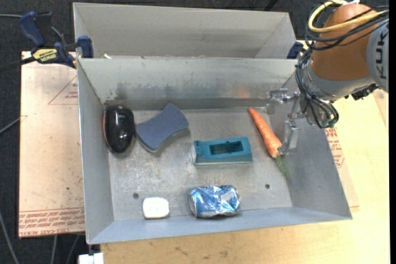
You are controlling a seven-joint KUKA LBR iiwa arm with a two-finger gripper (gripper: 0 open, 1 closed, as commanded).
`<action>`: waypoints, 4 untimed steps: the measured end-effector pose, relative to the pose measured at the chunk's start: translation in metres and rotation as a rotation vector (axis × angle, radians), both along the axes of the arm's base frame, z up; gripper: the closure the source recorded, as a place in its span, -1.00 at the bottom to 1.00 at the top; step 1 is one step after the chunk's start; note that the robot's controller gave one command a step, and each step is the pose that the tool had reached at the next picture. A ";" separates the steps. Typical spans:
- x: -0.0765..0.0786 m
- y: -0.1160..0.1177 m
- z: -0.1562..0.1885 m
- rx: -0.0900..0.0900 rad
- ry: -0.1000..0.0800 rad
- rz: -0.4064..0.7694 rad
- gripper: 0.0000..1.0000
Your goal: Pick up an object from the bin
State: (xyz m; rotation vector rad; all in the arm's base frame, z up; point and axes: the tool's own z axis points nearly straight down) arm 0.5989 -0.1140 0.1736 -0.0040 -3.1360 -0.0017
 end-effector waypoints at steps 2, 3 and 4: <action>0.004 0.064 -0.059 -0.001 -0.009 0.058 -1.00; 0.002 0.090 -0.074 0.003 0.001 0.039 -1.00; 0.005 0.093 -0.060 0.000 -0.010 0.036 -1.00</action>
Offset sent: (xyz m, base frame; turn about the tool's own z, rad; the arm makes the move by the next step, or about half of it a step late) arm 0.0027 0.1087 -0.1036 -0.0975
